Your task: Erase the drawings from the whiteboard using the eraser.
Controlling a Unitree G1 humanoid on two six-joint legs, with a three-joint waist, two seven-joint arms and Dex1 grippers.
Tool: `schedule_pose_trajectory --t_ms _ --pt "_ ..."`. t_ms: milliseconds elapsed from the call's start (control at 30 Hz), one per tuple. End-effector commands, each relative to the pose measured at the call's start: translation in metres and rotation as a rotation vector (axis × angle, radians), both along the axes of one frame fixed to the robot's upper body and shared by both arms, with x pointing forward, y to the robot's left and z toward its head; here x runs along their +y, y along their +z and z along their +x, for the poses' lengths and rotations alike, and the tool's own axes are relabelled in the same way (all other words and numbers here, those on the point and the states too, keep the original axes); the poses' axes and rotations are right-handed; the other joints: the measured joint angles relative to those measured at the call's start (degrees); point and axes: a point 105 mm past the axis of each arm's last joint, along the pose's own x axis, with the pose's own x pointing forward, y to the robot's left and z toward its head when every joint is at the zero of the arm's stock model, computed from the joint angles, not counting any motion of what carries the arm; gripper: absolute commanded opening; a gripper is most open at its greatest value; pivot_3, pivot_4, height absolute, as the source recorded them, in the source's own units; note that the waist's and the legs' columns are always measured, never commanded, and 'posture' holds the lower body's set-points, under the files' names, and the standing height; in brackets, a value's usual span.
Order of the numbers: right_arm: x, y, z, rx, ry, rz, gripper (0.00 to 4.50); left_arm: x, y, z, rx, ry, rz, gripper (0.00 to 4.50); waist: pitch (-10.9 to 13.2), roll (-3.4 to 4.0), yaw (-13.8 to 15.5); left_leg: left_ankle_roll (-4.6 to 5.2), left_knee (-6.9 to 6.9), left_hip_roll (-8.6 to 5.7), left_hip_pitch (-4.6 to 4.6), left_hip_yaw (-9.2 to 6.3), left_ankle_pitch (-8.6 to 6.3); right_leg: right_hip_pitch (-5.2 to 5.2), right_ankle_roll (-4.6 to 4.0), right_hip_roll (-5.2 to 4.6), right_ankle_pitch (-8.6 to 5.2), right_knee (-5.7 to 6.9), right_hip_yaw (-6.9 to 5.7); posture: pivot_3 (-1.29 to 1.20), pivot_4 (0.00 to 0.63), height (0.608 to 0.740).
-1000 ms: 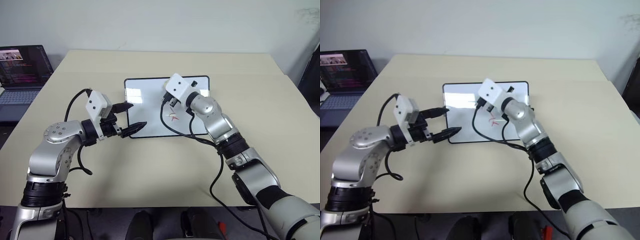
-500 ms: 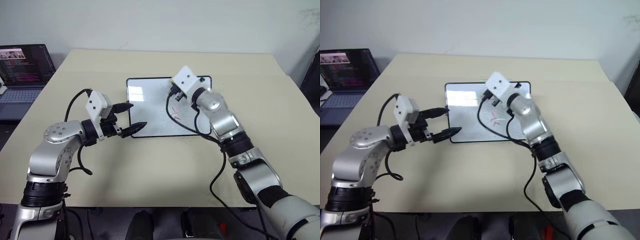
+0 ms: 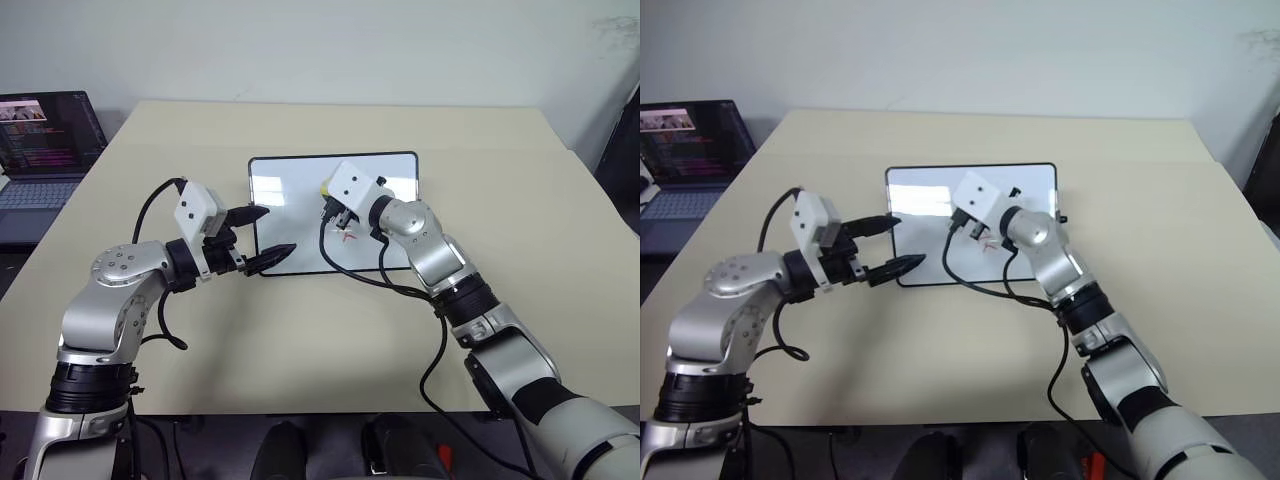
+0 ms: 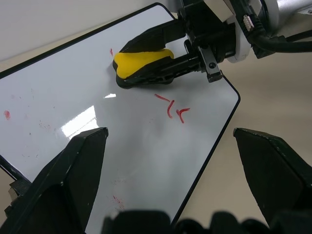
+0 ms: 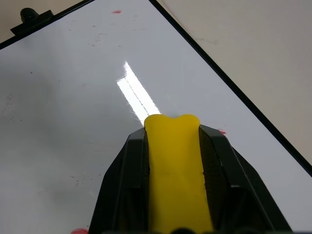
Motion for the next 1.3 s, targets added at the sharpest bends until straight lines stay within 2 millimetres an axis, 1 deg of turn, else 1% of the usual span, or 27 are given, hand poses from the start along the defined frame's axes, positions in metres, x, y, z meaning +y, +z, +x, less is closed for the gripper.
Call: schedule_pose_trajectory --t_ms 33,200,333,433,500,567,633,667,733,867,967,1100,1133,1200,1300 --pt "-0.017 0.034 0.011 -0.12 -0.089 0.06 1.1 -0.003 0.012 -0.002 -0.057 -0.019 0.003 4.5 0.0 0.0 0.1 0.0 0.0 0.0 -0.01 0.0 0.0 0.0 0.0 0.0 0.0 0.0 0.0 0.0 0.15 0.74" --pt "-0.014 0.027 0.012 -0.093 -0.078 0.042 1.1 -0.004 0.012 -0.002 -0.058 -0.022 0.001 4.5 0.0 0.0 0.1 0.0 -0.04 -0.01 -0.05 0.01 0.0 -0.02 0.0 0.0 0.0 -0.06 0.01 0.0 0.15 0.74" --pt "-0.003 -0.012 -0.003 0.068 0.027 -0.054 1.1 -0.004 0.012 -0.002 -0.059 -0.021 -0.001 4.5 0.0 0.0 0.0 0.0 -0.06 0.01 -0.04 0.01 -0.01 -0.03 0.0 0.0 0.0 -0.08 0.02 0.0 0.15 0.74" --pt "0.001 -0.018 -0.009 0.096 0.057 -0.068 1.1 -0.004 0.011 -0.003 -0.053 -0.026 0.002 4.5 0.0 0.0 0.0 0.0 -0.04 0.0 0.0 0.0 -0.01 -0.01 0.0 0.0 0.0 -0.04 0.0 0.0 0.15 0.74" --pt "-0.003 -0.012 -0.006 0.052 0.02 -0.052 1.1 -0.006 0.01 -0.002 -0.053 -0.028 0.001 4.5 0.0 0.0 0.0 0.0 -0.01 0.0 0.02 -0.01 0.0 0.01 0.0 0.01 0.0 0.0 -0.01 0.0 0.15 0.74" --pt "-0.011 0.009 0.004 -0.036 -0.049 -0.005 1.1 -0.006 0.011 -0.002 -0.053 -0.03 -0.001 4.5 0.0 0.0 0.1 0.0 0.01 -0.01 0.02 -0.02 0.0 0.01 0.01 0.01 0.0 0.01 -0.02 0.0 0.15 0.74" --pt "-0.017 0.024 0.009 -0.097 -0.09 0.031 1.1 -0.007 0.01 -0.002 -0.051 -0.033 0.0 4.5 0.0 0.0 0.1 0.0 0.03 -0.01 0.01 -0.02 0.01 0.01 0.02 0.0 0.01 0.02 -0.02 0.0 0.15 0.74" --pt "-0.018 0.028 0.01 -0.114 -0.1 0.041 1.1 -0.007 0.01 -0.003 -0.051 -0.033 0.001 4.5 0.0 0.0 0.1 0.0 0.03 -0.01 0.01 -0.02 0.01 0.01 0.02 0.0 0.01 0.02 -0.01 0.0 0.15 0.74" --pt "-0.02 0.027 0.011 -0.112 -0.105 0.031 1.1 -0.007 0.01 -0.003 -0.049 -0.034 0.001 4.5 0.0 0.0 0.1 0.0 0.02 -0.02 -0.01 -0.01 0.01 0.01 0.02 0.0 0.02 0.0 -0.01 0.0 0.15 0.74" --pt "-0.024 0.006 0.011 -0.026 -0.094 -0.018 1.1 -0.007 0.01 -0.003 -0.05 -0.034 -0.001 4.5 0.0 0.0 0.1 0.0 -0.03 -0.01 -0.05 0.01 0.0 0.0 0.02 -0.01 0.01 -0.09 0.01 0.0 0.15 0.74" --pt "-0.023 -0.013 0.004 0.067 -0.047 -0.063 1.1 -0.007 0.01 -0.003 -0.05 -0.032 -0.001 4.5 0.0 -0.01 0.1 0.0 -0.03 0.0 -0.04 0.0 0.0 0.0 0.02 -0.01 0.01 -0.09 0.0 0.0 0.15 0.74" --pt "-0.024 -0.028 -0.003 0.134 -0.012 -0.116 1.1 -0.007 0.01 -0.003 -0.049 -0.035 -0.003 4.5 0.0 -0.02 0.1 0.0 0.0 -0.02 0.09 0.0 0.0 0.1 0.02 0.0 0.01 -0.03 0.0 0.0 0.15 0.74" --pt "-0.023 -0.028 -0.004 0.134 -0.009 -0.119 1.1 -0.008 0.01 -0.003 -0.049 -0.036 -0.003 4.5 0.0 -0.02 0.1 0.0 0.01 -0.02 0.14 0.0 0.0 0.14 0.02 0.0 0.01 -0.01 0.0 0.0 0.15 0.74" --pt "-0.024 -0.02 -0.001 0.086 -0.033 -0.103 1.1 -0.008 0.01 -0.002 -0.05 -0.038 -0.003 4.5 0.0 -0.02 0.1 0.01 0.01 -0.03 0.21 0.0 0.0 0.18 0.02 0.01 0.01 0.0 -0.01 0.0 0.15 0.74" --pt "-0.031 0.009 0.01 -0.045 -0.114 -0.033 1.1 -0.008 0.01 -0.002 -0.048 -0.041 -0.002 4.5 0.0 -0.02 0.1 0.01 0.02 -0.04 0.21 -0.01 0.01 0.18 0.02 0.02 0.01 0.01 -0.02 0.0 0.15 0.74"
